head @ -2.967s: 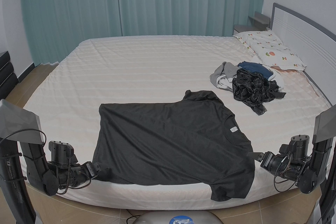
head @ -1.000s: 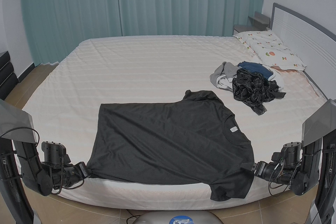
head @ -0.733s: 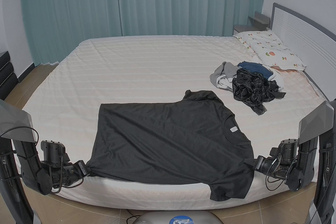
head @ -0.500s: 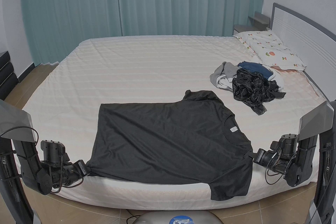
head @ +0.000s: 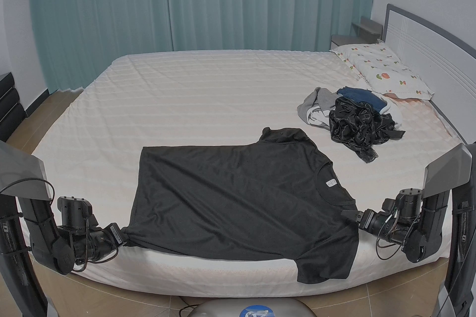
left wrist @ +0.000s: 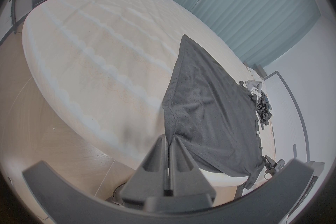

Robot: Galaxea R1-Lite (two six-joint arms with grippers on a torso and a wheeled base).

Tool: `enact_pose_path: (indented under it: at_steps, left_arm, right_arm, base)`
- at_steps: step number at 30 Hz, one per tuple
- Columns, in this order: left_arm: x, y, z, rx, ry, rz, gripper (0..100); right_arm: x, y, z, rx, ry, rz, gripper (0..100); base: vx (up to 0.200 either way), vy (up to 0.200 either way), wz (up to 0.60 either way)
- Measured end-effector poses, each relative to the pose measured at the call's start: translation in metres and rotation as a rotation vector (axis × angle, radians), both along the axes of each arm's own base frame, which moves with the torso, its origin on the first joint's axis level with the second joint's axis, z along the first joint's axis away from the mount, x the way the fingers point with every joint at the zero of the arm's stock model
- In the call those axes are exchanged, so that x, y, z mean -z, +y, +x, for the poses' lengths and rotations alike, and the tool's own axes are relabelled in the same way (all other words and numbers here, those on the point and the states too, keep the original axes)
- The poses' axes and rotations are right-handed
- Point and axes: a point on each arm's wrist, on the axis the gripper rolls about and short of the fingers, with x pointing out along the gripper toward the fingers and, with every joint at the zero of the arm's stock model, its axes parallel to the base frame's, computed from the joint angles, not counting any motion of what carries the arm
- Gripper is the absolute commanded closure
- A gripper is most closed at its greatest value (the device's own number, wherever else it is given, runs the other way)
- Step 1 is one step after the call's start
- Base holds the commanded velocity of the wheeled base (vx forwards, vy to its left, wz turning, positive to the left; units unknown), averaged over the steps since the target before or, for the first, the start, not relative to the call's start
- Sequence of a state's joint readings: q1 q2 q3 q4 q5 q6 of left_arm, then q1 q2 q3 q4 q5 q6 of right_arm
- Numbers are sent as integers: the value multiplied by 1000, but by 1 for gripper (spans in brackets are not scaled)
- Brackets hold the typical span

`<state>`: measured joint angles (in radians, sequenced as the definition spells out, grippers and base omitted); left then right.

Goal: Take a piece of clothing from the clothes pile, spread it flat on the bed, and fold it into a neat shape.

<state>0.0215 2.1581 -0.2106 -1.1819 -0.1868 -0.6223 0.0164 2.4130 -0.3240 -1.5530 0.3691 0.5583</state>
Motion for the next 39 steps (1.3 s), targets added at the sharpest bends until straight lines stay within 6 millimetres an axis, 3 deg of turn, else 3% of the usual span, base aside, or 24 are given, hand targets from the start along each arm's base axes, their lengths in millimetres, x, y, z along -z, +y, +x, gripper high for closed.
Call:
enact_pose_path:
  at_steps: [8,20,21,29,39]
  left_arm:
    - [0,1,0,-3,1,-2,100]
    - [0,1,1,-1,0,-5,100]
    - [1,1,0,-1,1,-6,100]
    - [1,1,0,-3,1,-5,100]
    - [0,1,0,-4,-1,0,100]
  right_arm:
    - [-5,-13,-23,-112,11,-27,0]
    - [12,1,-32,-266,17,-134,0]
    - [13,2,-31,-273,13,-137,100]
    - [16,10,-33,-318,16,-154,100]
    - [13,-3,-46,-334,28,-158,100]
  base:
    - [0,0,0]
    - [0,0,0]
    - [0,0,0]
    - [0,0,0]
    - [0,0,0]
